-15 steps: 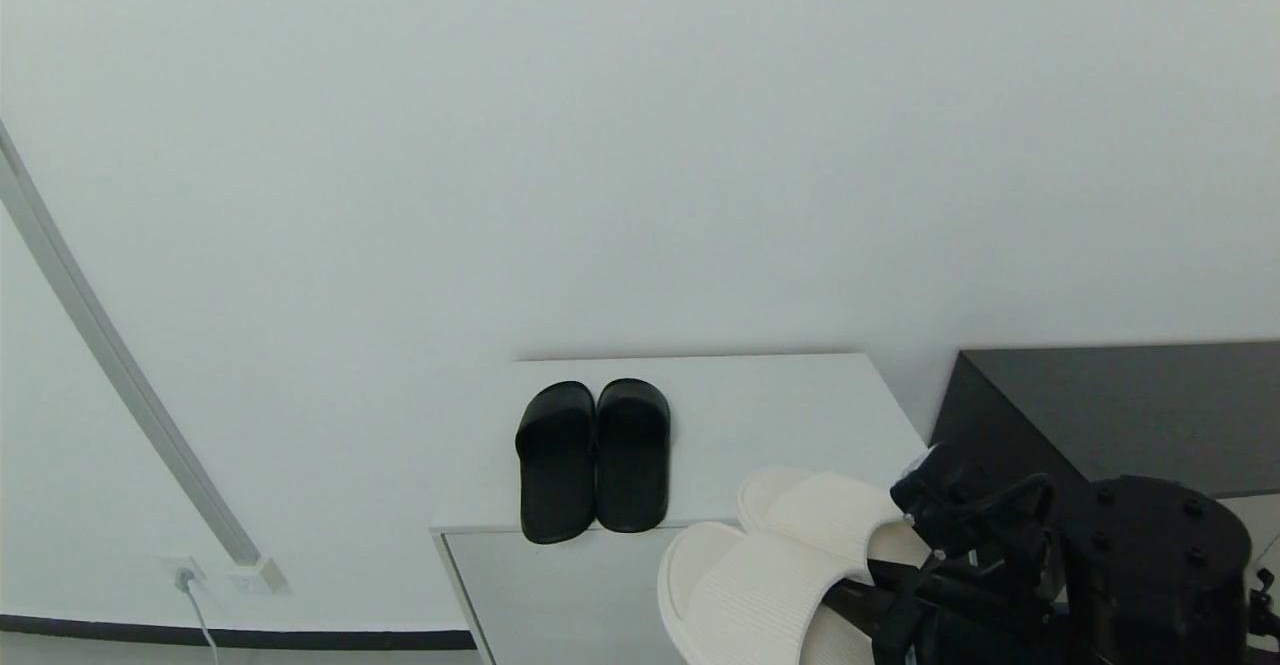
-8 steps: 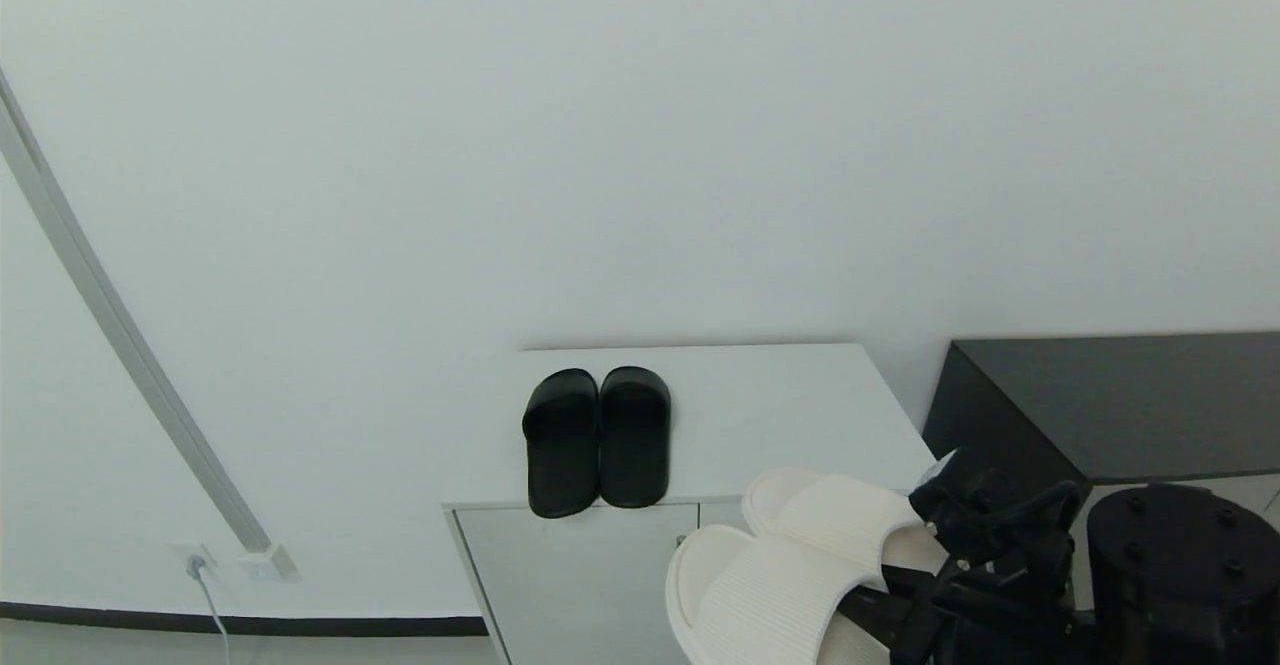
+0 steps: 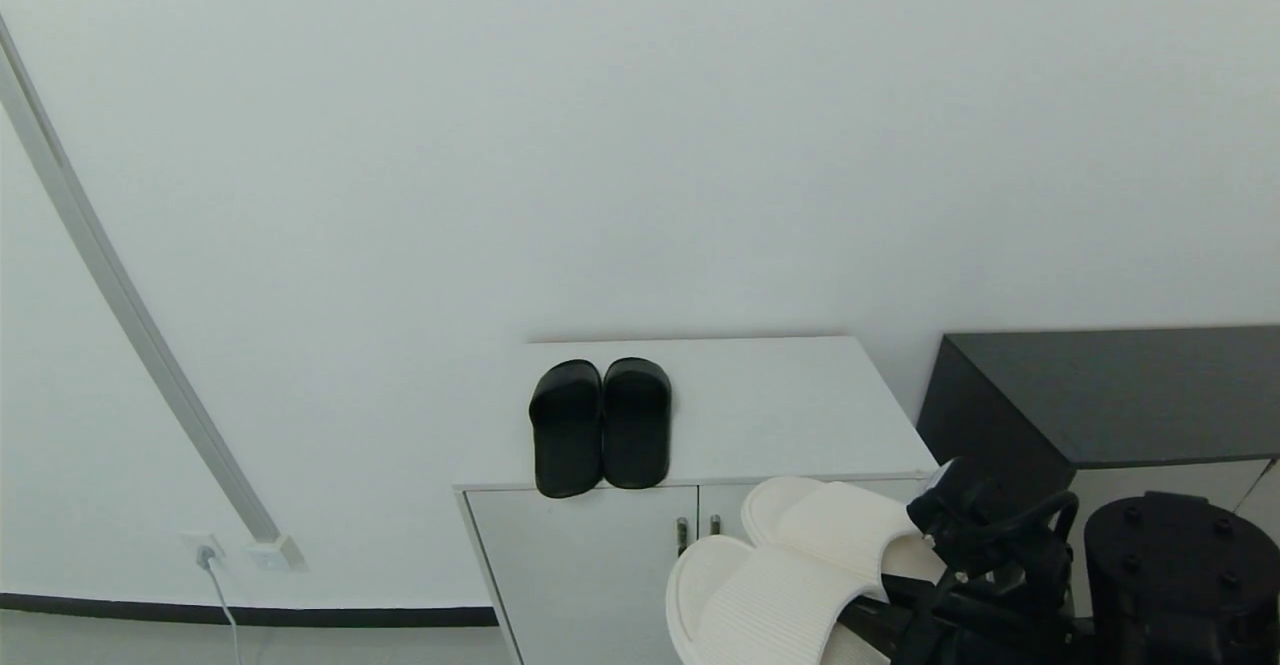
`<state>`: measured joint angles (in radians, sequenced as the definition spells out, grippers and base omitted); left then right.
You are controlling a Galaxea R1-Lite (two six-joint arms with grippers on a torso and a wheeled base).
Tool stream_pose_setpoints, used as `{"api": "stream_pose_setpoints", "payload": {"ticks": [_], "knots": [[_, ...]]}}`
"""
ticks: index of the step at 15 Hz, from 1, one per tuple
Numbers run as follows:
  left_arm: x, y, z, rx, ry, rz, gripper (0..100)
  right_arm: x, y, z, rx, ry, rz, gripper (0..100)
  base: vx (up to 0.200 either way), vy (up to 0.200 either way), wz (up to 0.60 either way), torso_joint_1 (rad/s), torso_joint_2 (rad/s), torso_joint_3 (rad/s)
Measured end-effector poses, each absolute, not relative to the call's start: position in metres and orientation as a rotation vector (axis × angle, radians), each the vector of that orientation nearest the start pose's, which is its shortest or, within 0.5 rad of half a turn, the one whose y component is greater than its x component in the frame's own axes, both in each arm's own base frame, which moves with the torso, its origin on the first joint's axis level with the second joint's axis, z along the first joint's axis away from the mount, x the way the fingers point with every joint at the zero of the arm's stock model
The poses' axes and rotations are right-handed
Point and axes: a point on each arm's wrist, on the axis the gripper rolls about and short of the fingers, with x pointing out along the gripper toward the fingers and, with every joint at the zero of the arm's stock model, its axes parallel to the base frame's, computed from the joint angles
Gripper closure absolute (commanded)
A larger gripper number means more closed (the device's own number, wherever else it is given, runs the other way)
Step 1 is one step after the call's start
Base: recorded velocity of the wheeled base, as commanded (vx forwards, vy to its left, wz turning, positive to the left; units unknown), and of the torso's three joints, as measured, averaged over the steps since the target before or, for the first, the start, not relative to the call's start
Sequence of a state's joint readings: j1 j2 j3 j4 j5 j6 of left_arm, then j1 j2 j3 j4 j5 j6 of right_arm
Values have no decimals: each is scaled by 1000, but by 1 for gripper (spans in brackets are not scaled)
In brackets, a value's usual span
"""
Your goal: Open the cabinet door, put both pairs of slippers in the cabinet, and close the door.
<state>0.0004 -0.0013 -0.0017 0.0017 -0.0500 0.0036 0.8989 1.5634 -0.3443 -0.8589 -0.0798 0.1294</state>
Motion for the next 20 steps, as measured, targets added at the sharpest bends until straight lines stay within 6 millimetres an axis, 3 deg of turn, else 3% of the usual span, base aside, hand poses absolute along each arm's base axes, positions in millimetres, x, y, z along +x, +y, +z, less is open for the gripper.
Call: {"api": "stream_pose_setpoints", "payload": {"ticks": [8,9,13,20], "knots": [[-23,-1,76,3,-1,-50,100,141,174,119,-68,405,784,100,0,0,0,0,0,0],[-23,-1,76,2,-1,-50,0,141,174,118,-69,407,784,100,0,0,0,0,0,0],[-23,-1,76,2,-2,-49,0,140,174,117,-71,411,786,100,0,0,0,-21,42,26],[-23,-1,76,2,-1,-49,0,140,174,117,-75,412,786,100,0,0,0,-149,333,174]]}}
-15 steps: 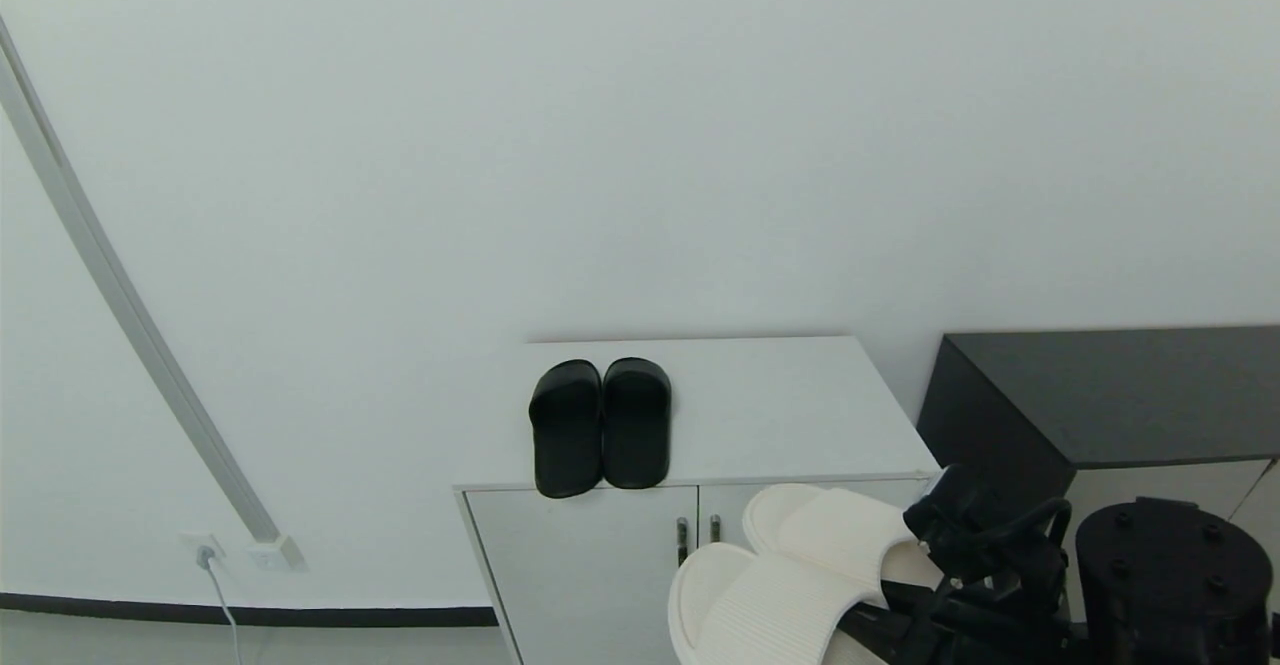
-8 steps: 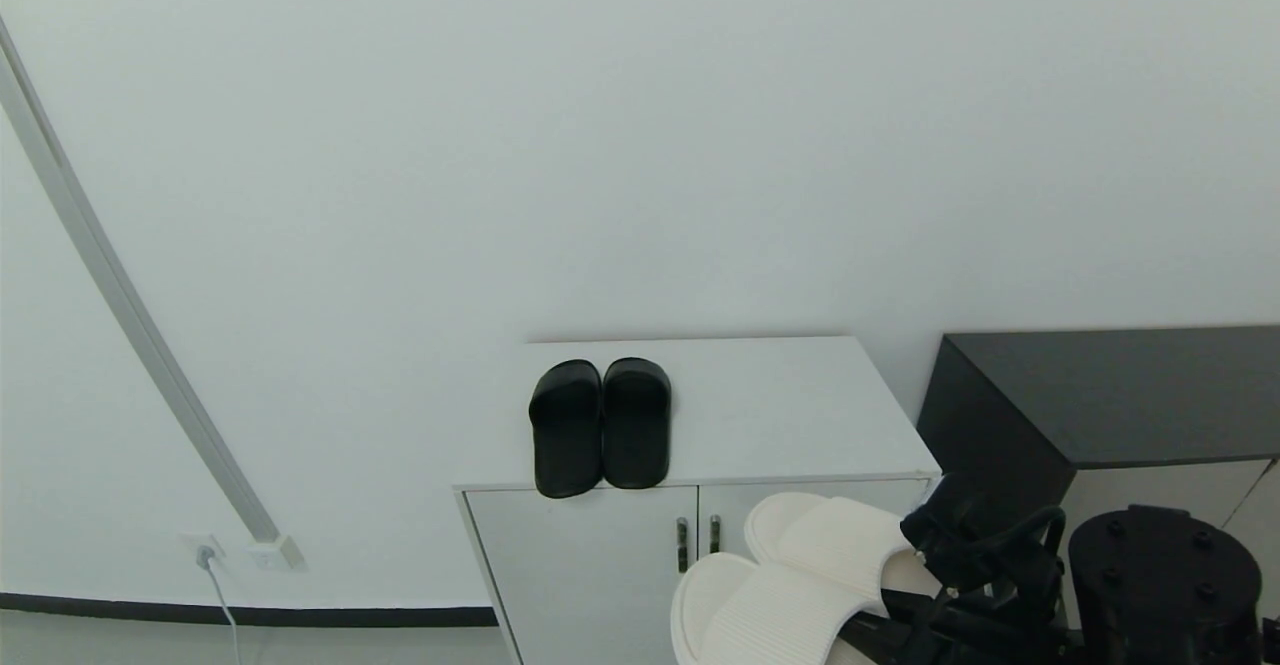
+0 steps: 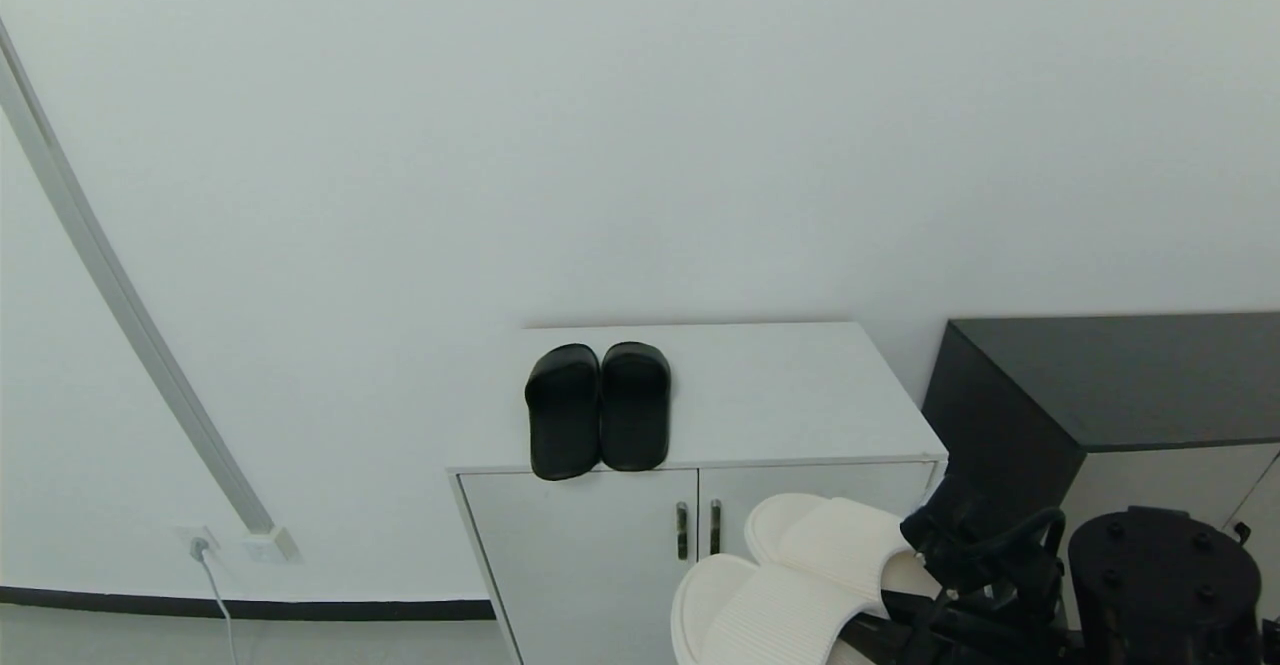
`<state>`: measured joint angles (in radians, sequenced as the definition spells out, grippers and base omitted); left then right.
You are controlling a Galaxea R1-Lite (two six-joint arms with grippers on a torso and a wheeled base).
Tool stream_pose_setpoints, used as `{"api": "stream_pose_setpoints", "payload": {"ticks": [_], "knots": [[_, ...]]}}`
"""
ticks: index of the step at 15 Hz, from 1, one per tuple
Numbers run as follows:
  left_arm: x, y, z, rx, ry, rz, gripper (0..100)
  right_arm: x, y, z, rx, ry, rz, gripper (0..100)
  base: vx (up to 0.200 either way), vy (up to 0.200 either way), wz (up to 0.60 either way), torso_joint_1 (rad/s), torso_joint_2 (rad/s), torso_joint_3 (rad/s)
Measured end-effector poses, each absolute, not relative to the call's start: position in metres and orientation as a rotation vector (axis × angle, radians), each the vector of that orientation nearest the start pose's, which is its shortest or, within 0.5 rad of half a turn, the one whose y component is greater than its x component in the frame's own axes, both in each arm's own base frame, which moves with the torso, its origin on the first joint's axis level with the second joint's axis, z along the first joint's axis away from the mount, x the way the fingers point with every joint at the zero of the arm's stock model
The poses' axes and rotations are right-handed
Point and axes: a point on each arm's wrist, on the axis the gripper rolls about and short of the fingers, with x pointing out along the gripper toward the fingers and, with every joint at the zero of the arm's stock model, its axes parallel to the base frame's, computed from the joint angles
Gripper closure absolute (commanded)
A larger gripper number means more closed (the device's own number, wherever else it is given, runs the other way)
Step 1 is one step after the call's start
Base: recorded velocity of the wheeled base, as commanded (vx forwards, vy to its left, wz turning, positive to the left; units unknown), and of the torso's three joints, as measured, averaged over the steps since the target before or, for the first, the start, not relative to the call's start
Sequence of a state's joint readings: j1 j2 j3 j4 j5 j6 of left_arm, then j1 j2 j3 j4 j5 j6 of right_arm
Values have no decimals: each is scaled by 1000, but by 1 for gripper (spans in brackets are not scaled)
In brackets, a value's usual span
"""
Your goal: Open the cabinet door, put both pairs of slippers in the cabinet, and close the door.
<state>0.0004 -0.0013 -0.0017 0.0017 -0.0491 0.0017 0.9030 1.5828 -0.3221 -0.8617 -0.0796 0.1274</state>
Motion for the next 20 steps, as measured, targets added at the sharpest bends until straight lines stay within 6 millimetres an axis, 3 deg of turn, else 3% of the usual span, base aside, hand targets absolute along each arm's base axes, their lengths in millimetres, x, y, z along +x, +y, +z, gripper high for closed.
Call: {"api": "stream_pose_setpoints", "payload": {"ticks": [10,20], "knots": [[-23,-1,76,1,-1,-48,0,138,174,115,-81,418,789,100,0,0,0,-161,371,206],[-23,-1,76,0,-1,-49,0,137,174,114,-100,415,797,100,0,0,0,-219,527,310]]}}
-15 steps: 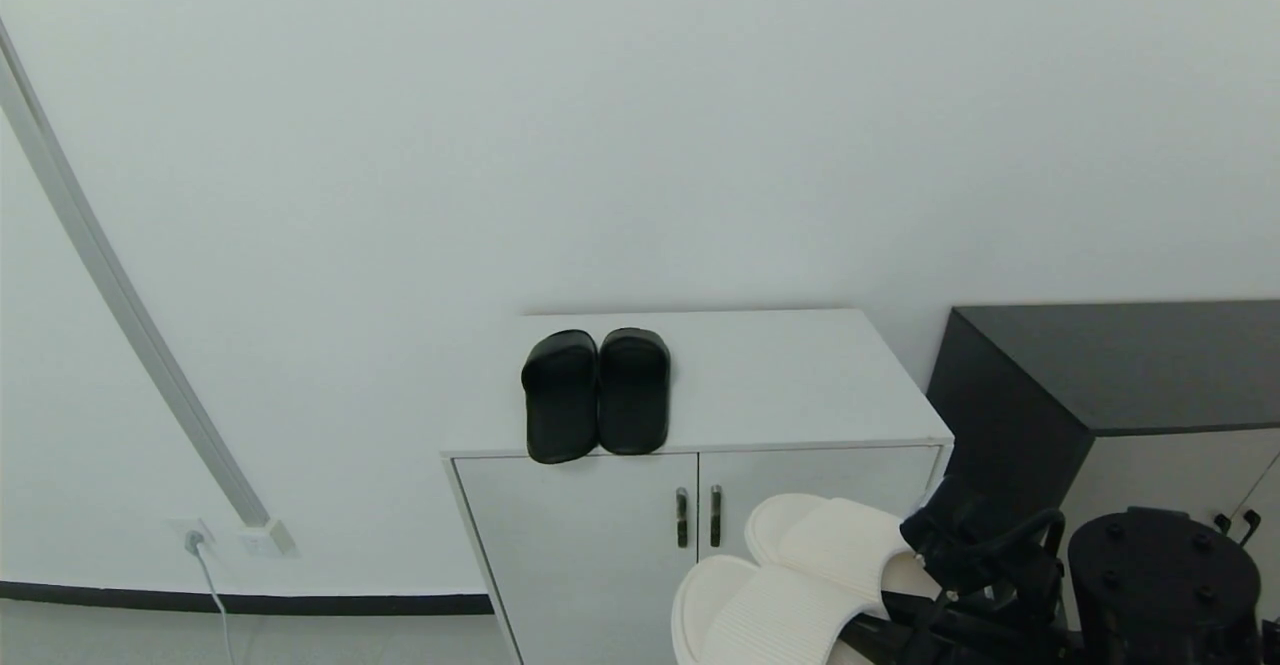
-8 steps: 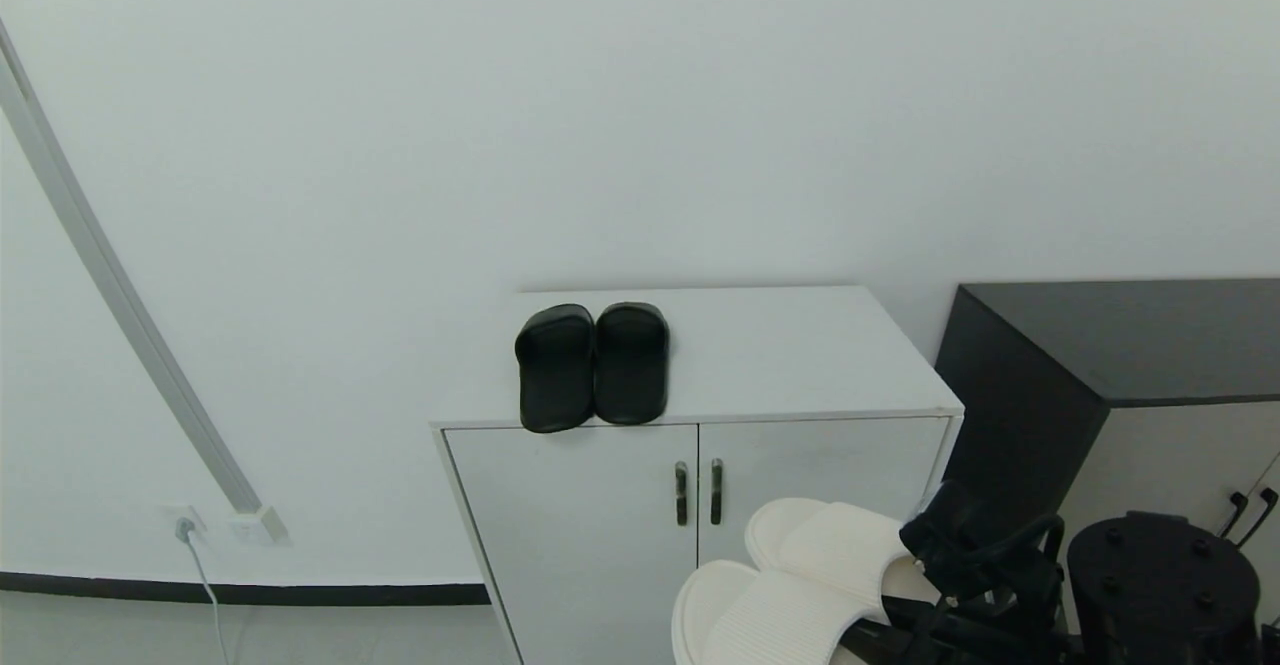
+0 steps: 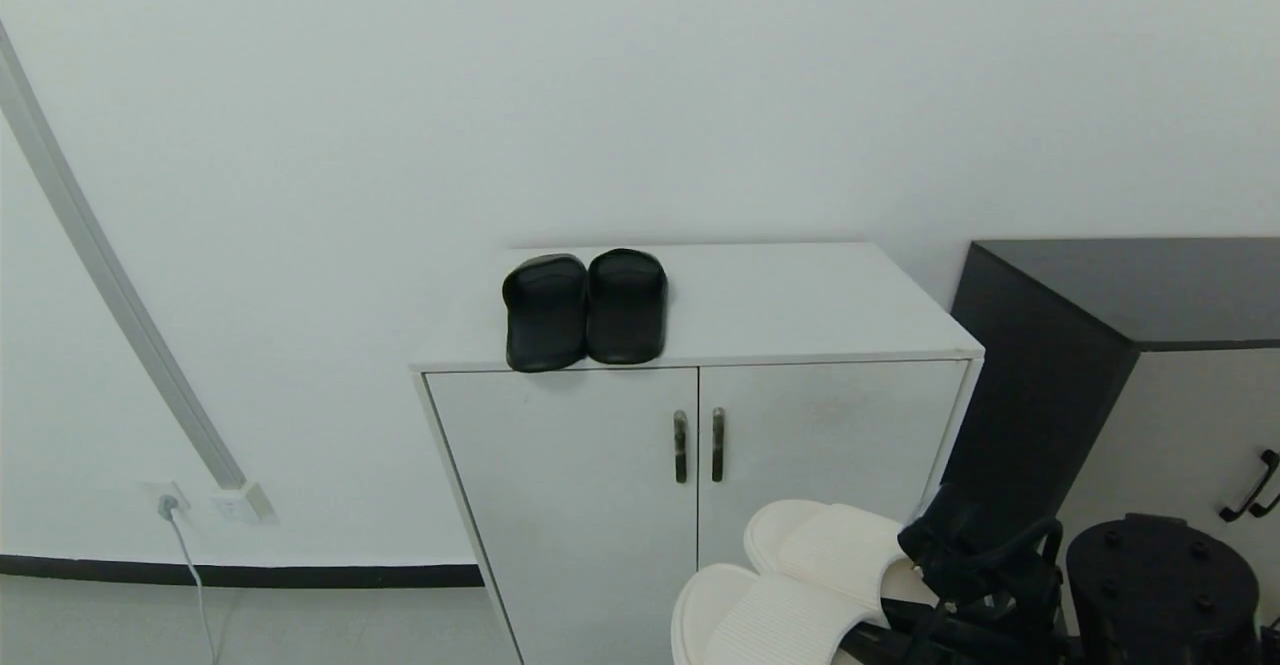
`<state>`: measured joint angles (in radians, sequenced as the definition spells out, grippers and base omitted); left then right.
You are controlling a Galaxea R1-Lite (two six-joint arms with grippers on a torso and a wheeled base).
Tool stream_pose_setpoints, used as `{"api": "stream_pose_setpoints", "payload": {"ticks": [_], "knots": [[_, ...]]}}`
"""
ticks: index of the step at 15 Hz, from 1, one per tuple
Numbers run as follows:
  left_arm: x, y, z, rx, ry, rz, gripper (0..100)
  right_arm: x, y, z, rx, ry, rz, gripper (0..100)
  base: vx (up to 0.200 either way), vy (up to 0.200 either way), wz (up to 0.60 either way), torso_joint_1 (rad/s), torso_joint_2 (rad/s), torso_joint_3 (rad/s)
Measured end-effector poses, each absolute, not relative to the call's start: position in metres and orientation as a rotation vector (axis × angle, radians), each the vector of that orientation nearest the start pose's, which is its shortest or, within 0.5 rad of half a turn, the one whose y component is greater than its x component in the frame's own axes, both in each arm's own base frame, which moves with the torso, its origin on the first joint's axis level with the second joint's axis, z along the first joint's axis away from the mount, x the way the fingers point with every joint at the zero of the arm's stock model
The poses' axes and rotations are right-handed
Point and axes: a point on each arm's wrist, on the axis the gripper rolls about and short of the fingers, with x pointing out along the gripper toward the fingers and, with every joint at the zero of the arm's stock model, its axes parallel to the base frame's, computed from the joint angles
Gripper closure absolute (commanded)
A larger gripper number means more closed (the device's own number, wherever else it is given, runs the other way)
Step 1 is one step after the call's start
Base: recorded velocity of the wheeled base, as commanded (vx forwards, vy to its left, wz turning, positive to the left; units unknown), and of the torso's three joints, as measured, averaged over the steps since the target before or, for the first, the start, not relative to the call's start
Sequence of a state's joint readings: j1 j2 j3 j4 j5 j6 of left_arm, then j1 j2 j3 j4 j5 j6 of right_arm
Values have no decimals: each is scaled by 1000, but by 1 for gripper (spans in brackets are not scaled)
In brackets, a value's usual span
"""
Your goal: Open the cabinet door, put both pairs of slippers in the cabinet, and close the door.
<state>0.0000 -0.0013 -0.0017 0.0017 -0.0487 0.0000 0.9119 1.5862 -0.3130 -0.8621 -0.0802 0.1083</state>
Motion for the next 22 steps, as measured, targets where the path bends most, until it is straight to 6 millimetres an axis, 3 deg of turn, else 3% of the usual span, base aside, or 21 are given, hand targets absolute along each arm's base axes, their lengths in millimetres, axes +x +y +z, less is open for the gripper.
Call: {"api": "stream_pose_setpoints", "payload": {"ticks": [17,22], "knots": [[-23,-1,76,3,-1,-48,0,136,173,111,-112,425,799,100,0,0,0,-134,475,340],[-23,-1,76,7,-1,-50,0,137,173,111,-114,426,798,100,0,0,0,3,78,54]]}}
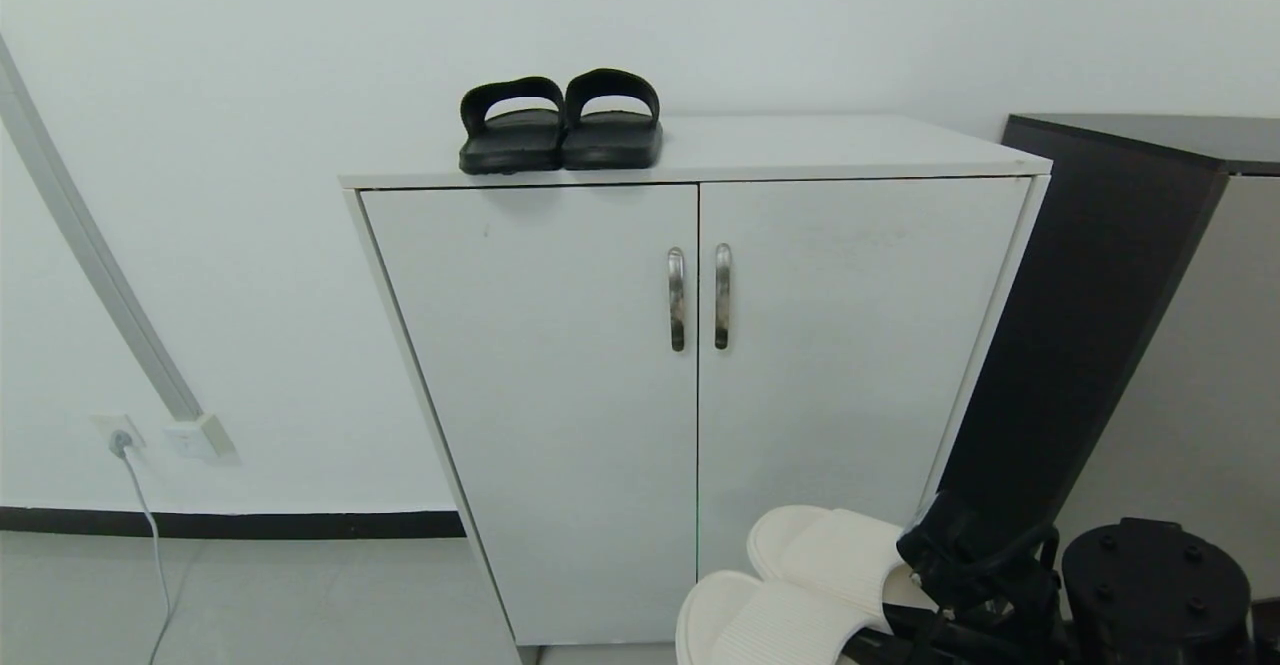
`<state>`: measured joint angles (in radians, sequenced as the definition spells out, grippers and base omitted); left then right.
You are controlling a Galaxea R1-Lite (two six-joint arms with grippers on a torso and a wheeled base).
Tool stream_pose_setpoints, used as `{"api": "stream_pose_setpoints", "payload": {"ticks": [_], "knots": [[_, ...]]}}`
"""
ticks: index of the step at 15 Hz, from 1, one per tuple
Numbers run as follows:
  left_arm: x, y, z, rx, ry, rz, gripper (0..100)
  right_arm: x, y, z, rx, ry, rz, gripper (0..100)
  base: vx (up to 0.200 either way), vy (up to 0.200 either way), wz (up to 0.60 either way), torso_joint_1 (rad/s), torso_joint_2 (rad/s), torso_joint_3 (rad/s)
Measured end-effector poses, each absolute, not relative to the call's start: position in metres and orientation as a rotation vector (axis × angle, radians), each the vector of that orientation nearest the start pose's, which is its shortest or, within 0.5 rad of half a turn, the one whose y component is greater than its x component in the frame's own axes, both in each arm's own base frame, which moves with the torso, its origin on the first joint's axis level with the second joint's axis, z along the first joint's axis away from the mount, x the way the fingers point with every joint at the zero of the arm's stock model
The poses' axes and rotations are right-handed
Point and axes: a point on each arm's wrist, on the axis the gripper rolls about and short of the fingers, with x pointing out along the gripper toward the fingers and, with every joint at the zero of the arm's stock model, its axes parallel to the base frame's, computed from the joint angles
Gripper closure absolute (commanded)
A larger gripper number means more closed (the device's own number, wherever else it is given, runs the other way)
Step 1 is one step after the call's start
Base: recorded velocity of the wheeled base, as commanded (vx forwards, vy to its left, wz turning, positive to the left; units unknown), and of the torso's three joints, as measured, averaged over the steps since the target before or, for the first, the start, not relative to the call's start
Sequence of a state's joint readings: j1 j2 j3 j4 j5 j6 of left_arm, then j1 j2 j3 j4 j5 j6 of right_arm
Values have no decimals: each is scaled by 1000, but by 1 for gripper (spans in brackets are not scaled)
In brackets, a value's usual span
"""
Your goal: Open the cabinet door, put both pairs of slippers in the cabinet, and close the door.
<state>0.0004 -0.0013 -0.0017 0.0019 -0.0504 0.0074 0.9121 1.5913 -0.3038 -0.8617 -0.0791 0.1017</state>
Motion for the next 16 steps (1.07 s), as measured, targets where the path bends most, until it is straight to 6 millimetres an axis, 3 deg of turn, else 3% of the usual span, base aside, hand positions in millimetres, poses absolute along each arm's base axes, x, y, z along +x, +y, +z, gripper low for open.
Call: {"api": "stream_pose_setpoints", "payload": {"ticks": [16], "knots": [[-24,-1,83,-17,-16,-45,0,135,172,110,-112,418,799,100,0,0,0,0,0,0]]}}
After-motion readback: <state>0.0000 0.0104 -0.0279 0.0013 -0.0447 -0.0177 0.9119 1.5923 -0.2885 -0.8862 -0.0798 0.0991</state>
